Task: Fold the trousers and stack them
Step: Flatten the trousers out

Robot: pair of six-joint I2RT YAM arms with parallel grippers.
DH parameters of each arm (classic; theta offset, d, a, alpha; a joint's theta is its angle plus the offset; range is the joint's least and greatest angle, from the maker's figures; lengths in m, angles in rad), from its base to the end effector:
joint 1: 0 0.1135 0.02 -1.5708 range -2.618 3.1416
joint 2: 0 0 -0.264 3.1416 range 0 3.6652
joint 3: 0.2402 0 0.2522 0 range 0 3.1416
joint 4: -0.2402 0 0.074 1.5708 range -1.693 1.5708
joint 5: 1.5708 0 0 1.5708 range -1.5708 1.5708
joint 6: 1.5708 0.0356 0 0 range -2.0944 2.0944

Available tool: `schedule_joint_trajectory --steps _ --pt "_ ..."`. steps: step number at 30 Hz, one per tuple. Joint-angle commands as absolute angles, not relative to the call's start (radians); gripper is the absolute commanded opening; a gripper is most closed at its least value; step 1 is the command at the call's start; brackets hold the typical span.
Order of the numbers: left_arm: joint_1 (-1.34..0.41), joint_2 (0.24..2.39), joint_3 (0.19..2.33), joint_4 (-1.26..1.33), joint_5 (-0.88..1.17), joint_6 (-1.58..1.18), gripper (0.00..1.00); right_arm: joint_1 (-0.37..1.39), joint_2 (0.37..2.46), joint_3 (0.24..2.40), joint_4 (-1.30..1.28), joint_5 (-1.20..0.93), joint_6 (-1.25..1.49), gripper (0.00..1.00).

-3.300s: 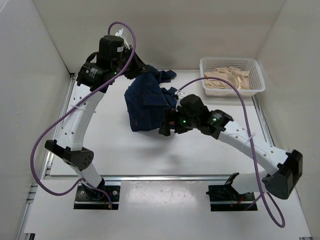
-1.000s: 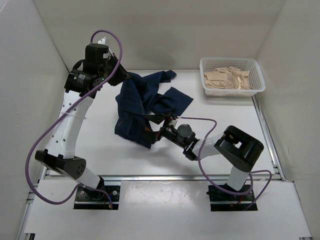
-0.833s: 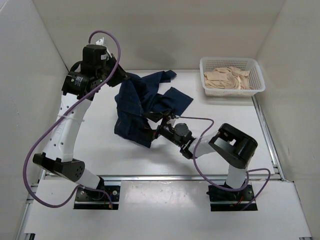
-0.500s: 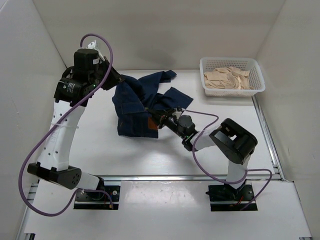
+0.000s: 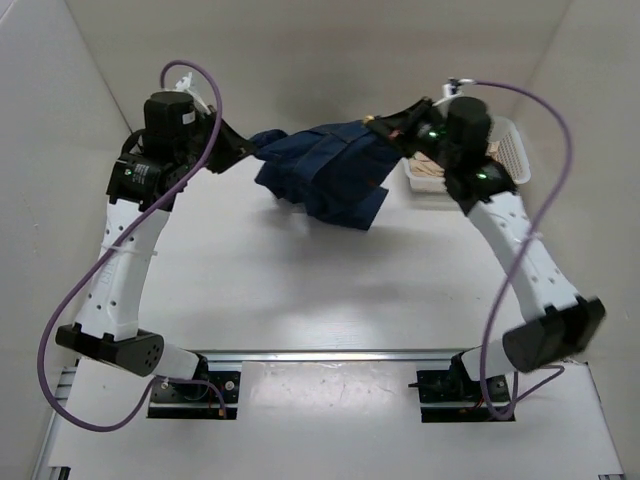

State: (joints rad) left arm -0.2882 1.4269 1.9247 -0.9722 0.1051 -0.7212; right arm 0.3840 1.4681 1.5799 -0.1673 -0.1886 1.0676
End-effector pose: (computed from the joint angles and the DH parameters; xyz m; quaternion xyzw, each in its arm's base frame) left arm 0.2540 -0.0792 0.4945 -0.1563 0.8383 -0.2909 0.4339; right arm 0.3113 0.1330 0.4570 0.1815 0.7031 0.5053 0.4663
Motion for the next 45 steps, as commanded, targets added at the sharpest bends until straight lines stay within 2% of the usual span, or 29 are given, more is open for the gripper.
schedule_joint_trajectory --steps 1,5,7,8,9,10,11,12,13,14,16,17,18,19,20,21,22,23,26,27,28,31,34,35,38,41,42,45 --pt "-0.345 1.381 1.886 -0.936 0.132 -0.748 0.11 0.278 1.350 1.553 -0.492 -0.130 0.795 0.00" --pt "-0.555 1.331 1.674 -0.893 0.110 -0.820 0.11 0.189 1.201 1.286 -0.583 -0.075 0.710 0.00" --pt "-0.632 1.318 1.620 -0.865 0.101 -0.847 0.11 0.154 1.114 1.191 -0.661 0.061 0.674 0.00" --pt "-0.694 1.318 1.590 -0.865 0.101 -0.856 0.19 0.105 1.089 1.113 -0.687 0.093 0.648 0.00" --pt "-0.718 1.334 1.589 -0.865 0.101 -0.847 0.29 0.074 1.069 1.085 -0.710 0.119 0.637 0.12" --pt "-0.730 1.344 1.589 -0.865 0.118 -0.833 0.42 0.040 1.039 1.062 -0.733 0.141 0.637 0.35" --pt "-0.730 1.344 1.589 -0.865 0.118 -0.821 0.76 -0.027 1.025 1.046 -0.742 0.141 0.612 0.78" --pt "-0.730 1.354 1.617 -0.865 0.107 -0.804 0.91 -0.050 1.003 1.037 -0.742 0.141 0.612 0.90" --pt "-0.718 1.365 1.638 -0.865 0.092 -0.790 1.00 -0.064 0.994 1.037 -0.742 0.126 0.612 0.96" --pt "-0.704 1.365 1.666 -0.865 0.078 -0.776 1.00 -0.064 0.994 1.051 -0.742 0.126 0.586 1.00" --pt "-0.643 1.403 1.736 -0.865 0.054 -0.726 0.98 -0.064 0.994 1.098 -0.742 0.106 0.571 1.00" --pt "-0.626 1.419 1.755 -0.865 0.040 -0.710 0.87 -0.055 0.994 1.109 -0.742 0.091 0.562 1.00" --pt "-0.591 1.436 1.769 -0.865 0.026 -0.697 0.70 -0.037 0.994 1.109 -0.742 0.068 0.561 0.98" --pt "-0.572 1.481 1.790 -0.874 0.015 -0.686 0.30 -0.023 0.994 1.109 -0.742 0.046 0.561 0.96" --pt "-0.555 1.506 1.790 -0.874 0.015 -0.677 0.19 0.023 0.994 1.109 -0.742 0.025 0.561 0.92" --pt "-0.525 1.532 1.790 -0.874 0.024 -0.667 0.12 0.055 0.994 1.097 -0.742 -0.010 0.571 0.87" --pt "-0.509 1.584 1.790 -0.874 0.040 -0.658 0.10 0.130 0.994 1.068 -0.742 -0.011 0.590 0.87" --pt "-0.493 1.607 1.780 -0.874 0.049 -0.649 0.12 0.167 0.971 1.043 -0.752 -0.030 0.613 0.87" --pt "-0.454 1.713 1.766 -0.874 0.040 -0.626 0.29 0.277 0.915 0.889 -0.747 -0.095 0.756 0.96" --pt "-0.454 1.742 1.793 -0.874 0.040 -0.592 0.46 0.308 0.893 0.779 -0.730 -0.127 0.835 0.98" --pt "-0.454 1.805 1.807 -0.883 0.040 -0.580 0.55 0.317 0.872 0.726 -0.720 -0.150 0.877 0.99" --pt "-0.503 1.906 1.914 -0.897 -0.003 -0.545 0.71 0.328 0.755 0.571 -0.710 -0.178 0.993 0.99" --pt "-0.523 2.070 2.052 -0.994 -0.029 -0.520 0.75 0.328 0.631 0.519 -0.765 -0.178 1.078 0.98" --pt "-0.534 2.148 2.142 -1.014 -0.040 -0.511 0.82 0.328 0.594 0.503 -0.796 -0.161 1.101 0.98" --pt "-0.552 2.253 2.299 -1.067 -0.040 -0.499 0.89 0.319 0.568 0.483 -0.853 -0.150 1.157 0.97" --pt "-0.561 2.339 2.344 -1.068 -0.049 -0.488 0.89 0.319 0.558 0.483 -0.862 -0.149 1.207 0.99" --pt "-0.561 2.362 2.344 -1.068 -0.049 -0.488 0.87 0.310 0.558 0.483 -0.862 -0.137 1.219 0.99" --pt "-0.561 2.376 2.307 -1.068 -0.049 -0.479 0.70 0.310 0.568 0.474 -0.862 -0.115 1.247 1.00"
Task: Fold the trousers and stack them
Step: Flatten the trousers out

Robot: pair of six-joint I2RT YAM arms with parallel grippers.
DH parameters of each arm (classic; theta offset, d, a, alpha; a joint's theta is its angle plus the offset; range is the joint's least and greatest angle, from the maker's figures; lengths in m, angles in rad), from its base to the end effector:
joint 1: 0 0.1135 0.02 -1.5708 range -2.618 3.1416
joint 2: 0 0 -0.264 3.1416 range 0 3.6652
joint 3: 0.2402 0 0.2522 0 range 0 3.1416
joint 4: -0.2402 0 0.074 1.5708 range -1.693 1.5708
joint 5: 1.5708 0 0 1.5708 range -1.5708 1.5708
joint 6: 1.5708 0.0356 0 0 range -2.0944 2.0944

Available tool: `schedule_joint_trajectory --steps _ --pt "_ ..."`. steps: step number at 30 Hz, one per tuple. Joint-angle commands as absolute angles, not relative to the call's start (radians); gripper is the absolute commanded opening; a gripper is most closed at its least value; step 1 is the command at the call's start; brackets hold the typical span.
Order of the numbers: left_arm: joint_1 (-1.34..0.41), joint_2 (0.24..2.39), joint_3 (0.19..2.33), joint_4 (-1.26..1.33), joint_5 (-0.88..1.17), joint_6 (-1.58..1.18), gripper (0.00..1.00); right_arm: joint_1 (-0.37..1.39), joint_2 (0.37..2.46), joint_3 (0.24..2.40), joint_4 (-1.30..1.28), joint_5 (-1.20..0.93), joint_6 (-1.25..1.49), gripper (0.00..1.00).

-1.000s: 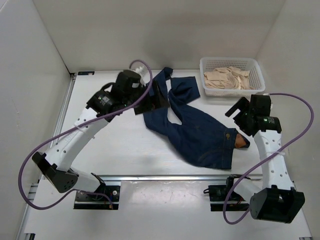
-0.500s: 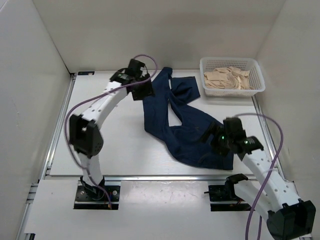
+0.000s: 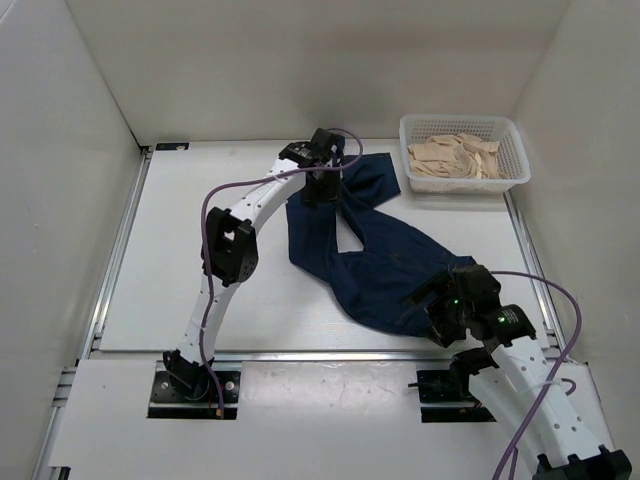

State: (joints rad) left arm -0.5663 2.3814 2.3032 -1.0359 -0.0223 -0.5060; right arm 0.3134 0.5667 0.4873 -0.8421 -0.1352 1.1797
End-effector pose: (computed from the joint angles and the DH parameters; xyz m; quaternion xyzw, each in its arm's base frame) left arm 0.4296 -0.2722 0.2377 0.0268 0.9736 -0.1063 0.2001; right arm 0.1053 0.0392 0.2086 0.3773 0.8673 0.2631 0.1901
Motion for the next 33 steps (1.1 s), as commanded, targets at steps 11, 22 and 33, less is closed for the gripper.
schedule_joint_trajectory --steps 11,22,33 --pt "-0.561 2.396 2.279 -1.045 -0.020 -0.448 0.32 0.301 0.689 0.348 -0.680 -0.042 1.342 0.95" --pt "-0.606 2.256 2.131 -0.980 -0.023 -0.439 0.76 0.282 0.782 0.394 -0.597 -0.006 1.304 0.94" --pt "-0.618 2.259 2.146 -0.980 -0.057 -0.508 0.73 0.170 0.795 0.425 -0.607 0.003 1.218 0.61"
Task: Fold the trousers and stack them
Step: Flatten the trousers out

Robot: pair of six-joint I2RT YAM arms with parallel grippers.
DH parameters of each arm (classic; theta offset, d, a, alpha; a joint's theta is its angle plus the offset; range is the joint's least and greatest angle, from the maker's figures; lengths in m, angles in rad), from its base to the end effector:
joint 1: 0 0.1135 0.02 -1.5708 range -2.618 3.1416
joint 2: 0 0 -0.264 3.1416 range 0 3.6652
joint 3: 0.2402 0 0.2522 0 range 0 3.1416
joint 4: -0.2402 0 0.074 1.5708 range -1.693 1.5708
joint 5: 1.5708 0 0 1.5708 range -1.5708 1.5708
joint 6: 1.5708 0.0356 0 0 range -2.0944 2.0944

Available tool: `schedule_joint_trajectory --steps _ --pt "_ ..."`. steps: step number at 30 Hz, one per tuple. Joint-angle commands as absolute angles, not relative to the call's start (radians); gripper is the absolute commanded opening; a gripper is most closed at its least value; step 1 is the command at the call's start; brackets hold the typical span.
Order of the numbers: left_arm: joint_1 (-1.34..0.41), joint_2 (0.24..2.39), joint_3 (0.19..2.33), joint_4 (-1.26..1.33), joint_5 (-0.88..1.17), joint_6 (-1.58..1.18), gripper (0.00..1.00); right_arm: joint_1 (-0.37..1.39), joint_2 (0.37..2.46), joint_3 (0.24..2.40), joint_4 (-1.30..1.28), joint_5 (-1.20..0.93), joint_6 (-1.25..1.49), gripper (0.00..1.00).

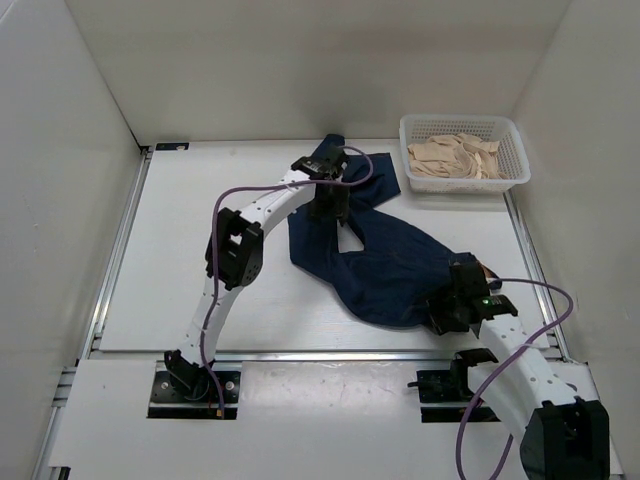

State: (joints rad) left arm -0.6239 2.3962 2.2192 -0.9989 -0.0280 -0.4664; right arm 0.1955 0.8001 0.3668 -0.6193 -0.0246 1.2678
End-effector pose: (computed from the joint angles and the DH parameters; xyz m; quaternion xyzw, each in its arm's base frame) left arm 0.4128 -0.2959 0.2073 0.0744 0.9777 -0.0900 0.1748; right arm 0.1351 0.0276 0.1593 0.4910 0.8325 0.1800 0.1827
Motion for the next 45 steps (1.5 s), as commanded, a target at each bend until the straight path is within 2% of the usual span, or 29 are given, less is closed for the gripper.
schedule_joint_trajectory --steps 1,2,7,14,16,17,18,19,21,22,23,25,31,34,35,36,38,39,41,43,45 --pt "-0.618 2.234 2.126 -0.971 -0.069 -0.518 0.72 0.170 0.804 0.425 -0.607 0.003 1.218 0.56" --pt "-0.618 2.212 2.112 -0.971 -0.078 -0.528 0.72 0.170 0.817 0.425 -0.607 0.003 1.207 0.51" --pt "-0.618 2.233 2.155 -0.957 -0.052 -0.489 0.79 0.161 0.856 0.425 -0.588 -0.006 1.186 0.51" --pt "-0.627 2.400 2.293 -0.976 -0.023 -0.480 0.76 0.124 0.874 0.445 -0.588 -0.017 1.143 0.56" --pt "-0.627 2.466 2.357 -0.976 -0.023 -0.480 0.68 0.109 0.884 0.454 -0.588 -0.026 1.115 0.56" --pt "-0.627 2.485 2.376 -0.986 -0.023 -0.480 0.62 0.097 0.893 0.454 -0.588 -0.026 1.115 0.56" --pt "-0.627 2.500 2.393 -0.986 -0.023 -0.480 0.54 0.088 0.893 0.454 -0.588 -0.026 1.091 0.52" --pt "-0.627 2.509 2.416 -0.995 -0.023 -0.480 0.37 0.087 0.893 0.463 -0.588 -0.026 1.091 0.43" --pt "-0.627 2.510 2.416 -0.996 -0.023 -0.480 0.21 0.078 0.903 0.463 -0.588 -0.026 1.051 0.27" --pt "-0.617 2.510 2.416 -0.996 -0.032 -0.480 0.16 0.078 0.913 0.463 -0.588 -0.037 1.042 0.11" --pt "-0.606 2.484 2.407 -0.996 -0.032 -0.480 0.10 0.068 0.913 0.472 -0.588 -0.037 1.042 0.06" --pt "-0.594 2.464 2.396 -0.996 -0.032 -0.480 0.10 0.058 0.922 0.472 -0.588 -0.037 1.032 0.00" --pt "-0.526 2.288 2.365 -1.008 -0.063 -0.480 0.10 0.028 0.933 0.557 -0.553 -0.028 0.965 0.00" --pt "-0.460 2.169 2.414 -0.983 0.012 -0.453 0.10 -0.008 1.076 0.759 -0.517 -0.083 0.833 0.00" --pt "-0.443 2.157 2.459 -1.002 0.029 -0.453 0.10 -0.008 1.182 0.835 -0.543 -0.095 0.784 0.00" --pt "-0.402 2.132 2.550 -1.018 0.058 -0.453 0.10 -0.008 1.228 1.002 -0.561 -0.095 0.764 0.00" --pt "-0.358 2.085 2.591 -1.032 0.093 -0.471 0.10 -0.008 1.314 1.160 -0.612 -0.110 0.735 0.00" --pt "-0.315 2.050 2.559 -1.032 0.121 -0.480 0.10 -0.008 1.325 1.284 -0.623 -0.110 0.714 0.00" --pt "-0.276 1.903 2.464 -1.008 0.121 -0.500 0.10 -0.008 1.325 1.376 -0.647 -0.110 0.687 0.00" --pt "-0.227 1.788 2.266 -0.950 0.121 -0.526 0.10 -0.008 1.299 1.455 -0.684 -0.077 0.643 0.00" --pt "-0.201 1.625 2.116 -0.917 0.112 -0.537 0.10 -0.008 1.241 1.447 -0.724 -0.048 0.621 0.00"
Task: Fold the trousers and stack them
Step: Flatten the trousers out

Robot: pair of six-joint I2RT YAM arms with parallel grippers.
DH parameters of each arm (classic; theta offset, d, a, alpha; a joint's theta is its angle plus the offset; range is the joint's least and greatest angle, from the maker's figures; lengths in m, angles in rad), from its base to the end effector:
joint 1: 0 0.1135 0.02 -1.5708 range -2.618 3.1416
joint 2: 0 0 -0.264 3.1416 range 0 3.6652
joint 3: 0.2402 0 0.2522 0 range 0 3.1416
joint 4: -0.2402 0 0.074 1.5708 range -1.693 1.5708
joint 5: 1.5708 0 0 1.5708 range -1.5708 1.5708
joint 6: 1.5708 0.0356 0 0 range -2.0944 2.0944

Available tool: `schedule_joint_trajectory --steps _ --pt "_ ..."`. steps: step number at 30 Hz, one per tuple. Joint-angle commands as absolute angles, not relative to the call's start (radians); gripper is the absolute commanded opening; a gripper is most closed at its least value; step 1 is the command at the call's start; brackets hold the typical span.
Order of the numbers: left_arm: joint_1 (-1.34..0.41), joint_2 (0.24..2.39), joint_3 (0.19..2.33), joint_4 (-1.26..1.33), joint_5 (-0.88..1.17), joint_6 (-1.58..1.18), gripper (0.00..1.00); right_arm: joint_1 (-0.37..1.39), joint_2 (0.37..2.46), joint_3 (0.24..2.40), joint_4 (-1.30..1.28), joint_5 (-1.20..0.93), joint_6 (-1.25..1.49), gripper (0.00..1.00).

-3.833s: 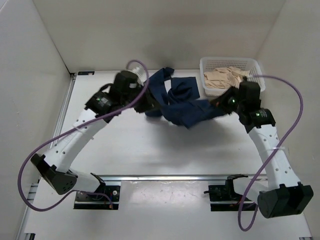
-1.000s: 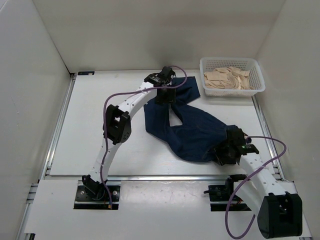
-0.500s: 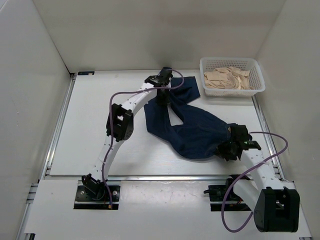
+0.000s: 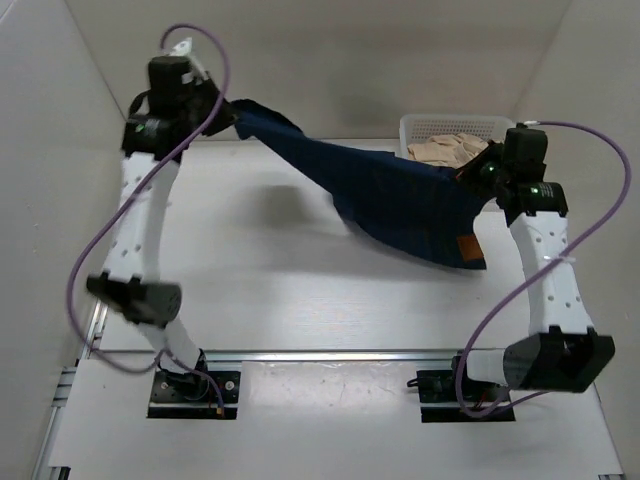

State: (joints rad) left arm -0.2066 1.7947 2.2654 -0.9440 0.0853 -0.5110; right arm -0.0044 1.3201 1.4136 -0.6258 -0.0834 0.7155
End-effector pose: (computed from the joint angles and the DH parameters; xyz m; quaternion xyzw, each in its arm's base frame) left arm 0.3587 -0.0783 0.4856 -0.1072 0.8459 -0.2171 0.4752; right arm 0.2871 0.0017 0.3963 0.2862 0.8191 0.2065 0.4522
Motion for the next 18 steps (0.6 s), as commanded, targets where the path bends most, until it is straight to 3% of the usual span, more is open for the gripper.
schedule_joint_trajectory --steps 1,3,4,5,6,8,10,11,12,13,15,16,17,18 --pt "-0.192 1.570 1.947 -0.885 0.097 -0.572 0.10 -0.008 1.214 1.393 -0.733 -0.035 0.609 0.00" --pt "-0.178 1.401 1.759 -0.862 0.069 -0.626 0.10 -0.008 1.114 1.306 -0.753 0.013 0.609 0.00" --pt "-0.169 1.346 1.561 -0.848 0.057 -0.682 0.10 -0.008 1.076 1.199 -0.753 0.023 0.609 0.00" --pt "-0.169 1.237 1.458 -0.816 0.046 -0.702 0.17 -0.008 0.999 1.137 -0.765 0.032 0.632 0.00" --pt "-0.169 1.189 1.365 -0.799 0.046 -0.715 0.40 -0.008 0.959 1.073 -0.765 0.032 0.652 0.00" --pt "-0.160 1.129 1.194 -0.789 0.046 -0.726 0.75 -0.008 0.864 0.877 -0.753 0.022 0.695 0.05" --pt "-0.138 1.114 1.173 -0.788 0.046 -0.693 0.89 -0.008 0.838 0.796 -0.770 0.021 0.742 0.10" --pt "-0.120 1.114 1.189 -0.801 0.046 -0.669 0.92 -0.008 0.828 0.760 -0.770 0.021 0.753 0.17" --pt "-0.120 1.114 1.209 -0.801 0.046 -0.655 0.92 -0.008 0.828 0.759 -0.770 0.021 0.765 0.30" --pt "-0.106 1.123 1.235 -0.801 0.046 -0.643 0.88 -0.008 0.828 0.759 -0.782 0.021 0.775 0.42" --pt "-0.095 1.175 1.320 -0.811 0.023 -0.608 0.44 -0.008 0.828 0.779 -0.782 0.043 0.784 0.49" --pt "-0.095 1.198 1.348 -0.811 0.003 -0.607 0.21 -0.008 0.828 0.793 -0.782 0.043 0.784 0.41" --pt "-0.095 1.225 1.373 -0.822 -0.017 -0.592 0.10 -0.008 0.839 0.807 -0.767 0.054 0.772 0.17" --pt "-0.095 1.294 1.414 -0.822 -0.056 -0.568 0.10 -0.008 0.848 0.830 -0.767 0.067 0.762 0.07"
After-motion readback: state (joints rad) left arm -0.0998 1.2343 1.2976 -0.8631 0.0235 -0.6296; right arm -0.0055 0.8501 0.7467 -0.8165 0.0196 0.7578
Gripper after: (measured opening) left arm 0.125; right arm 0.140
